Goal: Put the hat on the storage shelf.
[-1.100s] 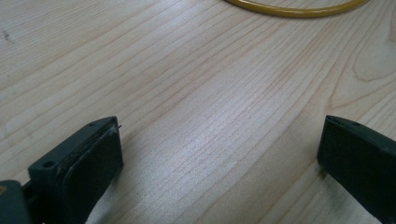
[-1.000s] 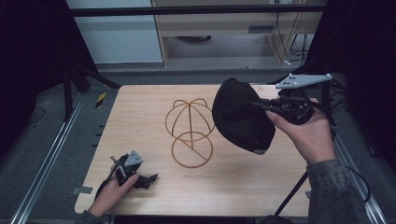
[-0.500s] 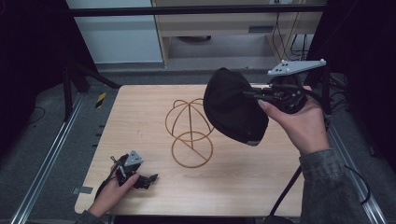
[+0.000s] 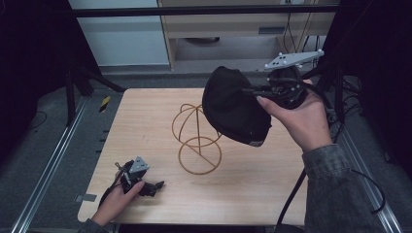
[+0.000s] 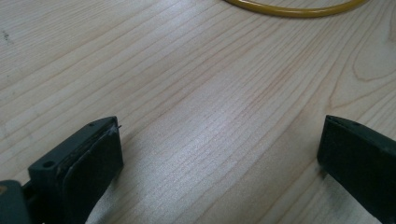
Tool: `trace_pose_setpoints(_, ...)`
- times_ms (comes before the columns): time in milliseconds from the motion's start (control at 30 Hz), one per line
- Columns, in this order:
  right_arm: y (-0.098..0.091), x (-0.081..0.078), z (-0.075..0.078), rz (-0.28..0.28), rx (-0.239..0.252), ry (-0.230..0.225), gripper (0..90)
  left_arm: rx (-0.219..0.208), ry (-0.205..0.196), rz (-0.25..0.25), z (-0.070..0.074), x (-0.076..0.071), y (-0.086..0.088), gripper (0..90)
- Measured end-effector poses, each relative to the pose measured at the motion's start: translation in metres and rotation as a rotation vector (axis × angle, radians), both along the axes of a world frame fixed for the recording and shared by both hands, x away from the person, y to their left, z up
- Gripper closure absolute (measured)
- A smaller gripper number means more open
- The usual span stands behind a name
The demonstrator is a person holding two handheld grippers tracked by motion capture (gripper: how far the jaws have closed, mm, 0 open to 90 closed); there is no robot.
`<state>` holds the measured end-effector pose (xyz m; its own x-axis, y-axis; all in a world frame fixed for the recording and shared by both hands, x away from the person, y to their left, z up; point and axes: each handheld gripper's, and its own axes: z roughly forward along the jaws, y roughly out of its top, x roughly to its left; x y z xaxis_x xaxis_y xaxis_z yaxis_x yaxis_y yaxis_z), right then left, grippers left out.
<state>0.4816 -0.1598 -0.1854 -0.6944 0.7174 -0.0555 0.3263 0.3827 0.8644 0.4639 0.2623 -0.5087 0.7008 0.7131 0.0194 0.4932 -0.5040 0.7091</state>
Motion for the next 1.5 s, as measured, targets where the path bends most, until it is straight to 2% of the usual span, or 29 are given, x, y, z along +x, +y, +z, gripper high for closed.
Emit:
trace_pose_setpoints(533, 0.035, 0.012, 0.010, 0.055, -0.026, 0.002, 77.5, 0.000, -0.001, 0.001, 0.000, 0.000, 0.000, 0.0)
trace_pose_setpoints(833, 0.052, 0.017, 0.010, 0.080, -0.053, 0.013, 77.5, 0.000, -0.001, 0.001, 0.000, 0.000, 0.000, 0.0)
trace_pose_setpoints(1133, 0.072, 0.020, 0.010, 0.114, -0.098, 0.028, 77.4, 0.000, -0.001, 0.001, 0.000, 0.000, 0.000, 0.0)
trace_pose_setpoints(1500, 0.093, 0.028, 0.002, 0.147, -0.153, 0.062, 77.2, 0.000, -0.002, 0.001, 0.000, 0.000, 0.000, 0.0)
